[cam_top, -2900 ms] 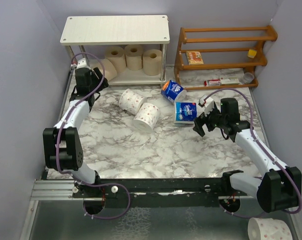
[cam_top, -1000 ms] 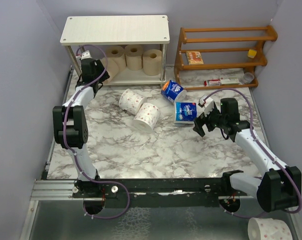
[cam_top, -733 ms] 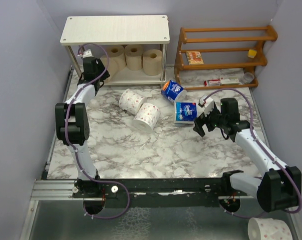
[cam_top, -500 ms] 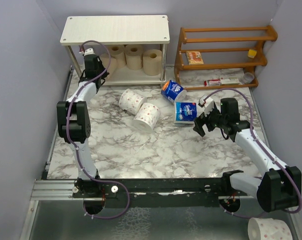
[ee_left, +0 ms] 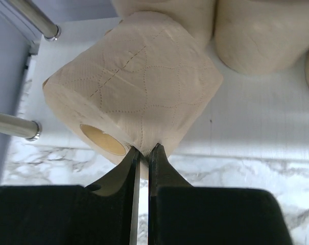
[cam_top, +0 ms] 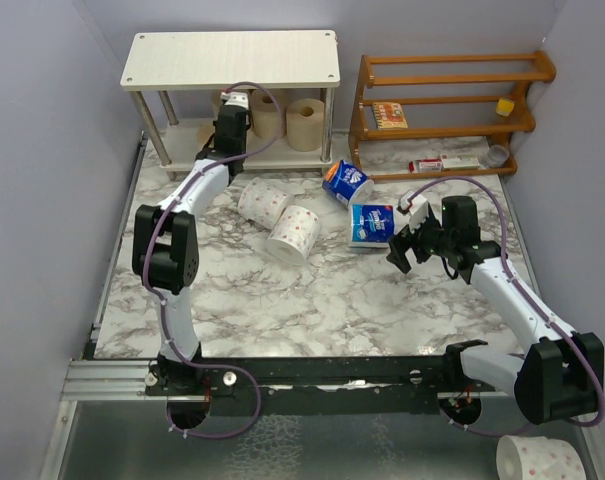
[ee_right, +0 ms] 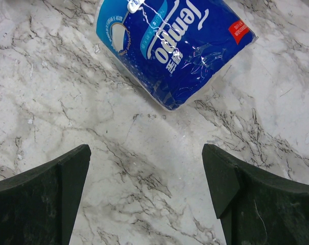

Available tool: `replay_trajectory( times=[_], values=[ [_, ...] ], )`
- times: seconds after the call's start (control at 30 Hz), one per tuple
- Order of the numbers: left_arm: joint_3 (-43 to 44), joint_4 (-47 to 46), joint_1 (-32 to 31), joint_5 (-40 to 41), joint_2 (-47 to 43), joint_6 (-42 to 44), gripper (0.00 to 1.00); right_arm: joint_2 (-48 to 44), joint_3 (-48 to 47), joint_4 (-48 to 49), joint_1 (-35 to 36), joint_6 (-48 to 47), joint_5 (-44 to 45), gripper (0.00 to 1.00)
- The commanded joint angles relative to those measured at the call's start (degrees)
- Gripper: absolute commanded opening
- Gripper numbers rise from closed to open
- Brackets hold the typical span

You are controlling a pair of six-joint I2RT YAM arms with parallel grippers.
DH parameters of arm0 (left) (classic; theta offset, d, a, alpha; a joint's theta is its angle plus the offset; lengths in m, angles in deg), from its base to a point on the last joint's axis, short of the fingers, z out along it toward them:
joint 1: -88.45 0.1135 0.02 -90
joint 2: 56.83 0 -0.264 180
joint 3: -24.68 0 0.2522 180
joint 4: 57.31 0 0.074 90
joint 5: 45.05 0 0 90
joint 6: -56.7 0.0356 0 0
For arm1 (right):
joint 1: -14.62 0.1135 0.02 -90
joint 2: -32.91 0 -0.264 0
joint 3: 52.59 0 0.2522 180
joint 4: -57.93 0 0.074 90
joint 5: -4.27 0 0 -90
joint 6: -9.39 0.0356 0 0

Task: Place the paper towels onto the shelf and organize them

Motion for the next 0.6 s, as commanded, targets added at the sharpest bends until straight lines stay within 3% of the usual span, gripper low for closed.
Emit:
replay_trajectory(
  times=[0.0,0.37,0.47,0.57],
  values=[
    [2.31,2.89,-2.38,10.32,-6.57,14.66,0.0,-1.0,0.14,0.01,-0.4,-0.19,-1.32,0.92],
    [2.19,6.35,-7.44,19.57,-9.68,35.03,0.0,-0.95,0.01,0.21,-0.41,0.42,-2.67,0.92],
    [-1.28,7.03,-9.1,16.29,-11.72,43.59,0.0,-0.62,-0.08,0.14,-0.4,0.59,-2.64,0.92],
    [-4.76,11.69,-9.17,5.45,-15.33,48.36,0.0,-0.34,-0.04,0.2,-0.41,0.68,-2.44,0.92]
  ],
)
